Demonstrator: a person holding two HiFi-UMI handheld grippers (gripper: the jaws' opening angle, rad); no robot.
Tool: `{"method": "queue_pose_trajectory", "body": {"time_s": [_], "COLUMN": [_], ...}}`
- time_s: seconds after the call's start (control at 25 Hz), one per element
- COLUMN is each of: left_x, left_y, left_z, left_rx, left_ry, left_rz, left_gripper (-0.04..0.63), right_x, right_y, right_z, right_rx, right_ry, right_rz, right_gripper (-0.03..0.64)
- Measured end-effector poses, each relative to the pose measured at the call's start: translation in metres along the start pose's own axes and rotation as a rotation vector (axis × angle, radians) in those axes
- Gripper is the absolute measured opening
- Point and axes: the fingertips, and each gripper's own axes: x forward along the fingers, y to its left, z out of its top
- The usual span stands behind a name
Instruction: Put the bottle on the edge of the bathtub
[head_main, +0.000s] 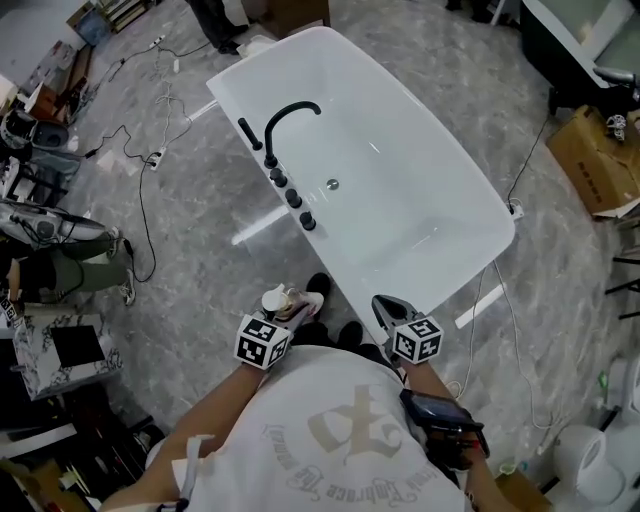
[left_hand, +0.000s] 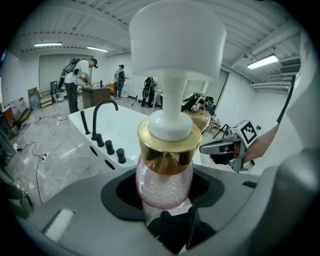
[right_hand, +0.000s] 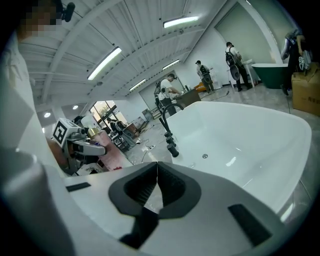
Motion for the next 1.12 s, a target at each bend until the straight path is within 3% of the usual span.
{"method": "queue_pose_trajectory", "body": {"time_s": [0.8,1.12], "left_x": [0.065,0.08], "left_y": [0.065,0.091], "left_z": [0.022,0.035], "left_rx": [0.057,0.089], "left_ry": [0.074,0.102], "left_rz": [-0.099,-0.113], "left_gripper": [0.221,0.221], "right_x": [0.031,0.059], "right_y": [-0.025,-0.025], "right_z": [0.036,0.052], "right_rx": [0.041,0.051], "right_ry": [-0.005,-0.008], "right_rz": [-0.111,-0.113], "right_gripper": [0.006,0.006]}}
